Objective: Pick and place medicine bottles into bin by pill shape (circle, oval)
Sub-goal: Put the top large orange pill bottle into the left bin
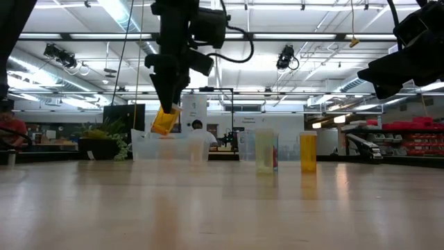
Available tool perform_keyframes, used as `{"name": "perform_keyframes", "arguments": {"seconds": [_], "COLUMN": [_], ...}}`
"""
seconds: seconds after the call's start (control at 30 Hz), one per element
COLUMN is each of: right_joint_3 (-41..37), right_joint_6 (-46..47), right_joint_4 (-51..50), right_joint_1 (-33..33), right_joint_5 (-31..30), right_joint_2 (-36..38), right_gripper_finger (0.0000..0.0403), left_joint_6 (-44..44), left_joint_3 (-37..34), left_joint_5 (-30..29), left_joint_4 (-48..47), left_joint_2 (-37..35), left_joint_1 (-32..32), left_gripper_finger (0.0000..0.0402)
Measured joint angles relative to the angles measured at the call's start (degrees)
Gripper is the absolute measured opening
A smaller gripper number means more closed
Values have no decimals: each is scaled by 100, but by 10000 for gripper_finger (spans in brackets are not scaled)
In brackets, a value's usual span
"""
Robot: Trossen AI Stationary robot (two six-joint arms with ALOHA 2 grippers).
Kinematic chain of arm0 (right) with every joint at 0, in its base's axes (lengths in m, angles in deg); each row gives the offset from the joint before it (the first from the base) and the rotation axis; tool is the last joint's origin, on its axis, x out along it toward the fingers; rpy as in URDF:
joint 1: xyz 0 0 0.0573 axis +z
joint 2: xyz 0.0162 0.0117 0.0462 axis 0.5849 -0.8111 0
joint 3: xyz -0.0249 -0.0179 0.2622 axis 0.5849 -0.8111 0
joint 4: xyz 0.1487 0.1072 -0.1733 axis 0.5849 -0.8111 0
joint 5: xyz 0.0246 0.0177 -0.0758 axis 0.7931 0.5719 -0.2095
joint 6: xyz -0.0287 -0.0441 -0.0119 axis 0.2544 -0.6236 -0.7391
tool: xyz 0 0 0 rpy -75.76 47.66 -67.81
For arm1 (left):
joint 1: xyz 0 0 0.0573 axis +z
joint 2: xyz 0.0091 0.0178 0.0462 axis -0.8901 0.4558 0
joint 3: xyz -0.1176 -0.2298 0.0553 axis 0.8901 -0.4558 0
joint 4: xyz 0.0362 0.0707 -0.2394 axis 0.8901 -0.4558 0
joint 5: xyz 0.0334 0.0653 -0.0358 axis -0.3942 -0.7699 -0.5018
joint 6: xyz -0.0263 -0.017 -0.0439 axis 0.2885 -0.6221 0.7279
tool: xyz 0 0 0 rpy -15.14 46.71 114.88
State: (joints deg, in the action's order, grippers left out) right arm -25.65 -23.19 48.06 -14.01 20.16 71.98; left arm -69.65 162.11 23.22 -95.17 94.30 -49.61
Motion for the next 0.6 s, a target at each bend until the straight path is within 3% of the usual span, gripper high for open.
{"name": "perform_keyframes", "arguments": {"seconds": [0.33,0.6], "right_joint_3": [0,0], "right_joint_6": [0,0], "right_joint_4": [0,0], "right_joint_1": [-2,0], "right_joint_5": [0,1], "right_joint_2": [0,0], "right_gripper_finger": [138,138], "left_joint_6": [-513,-840], "left_joint_3": [-2,-3], "left_joint_5": [-106,-102], "left_joint_4": [3,140], "left_joint_2": [0,2], "left_joint_1": [892,1275], "left_gripper_finger": [215,229]}}
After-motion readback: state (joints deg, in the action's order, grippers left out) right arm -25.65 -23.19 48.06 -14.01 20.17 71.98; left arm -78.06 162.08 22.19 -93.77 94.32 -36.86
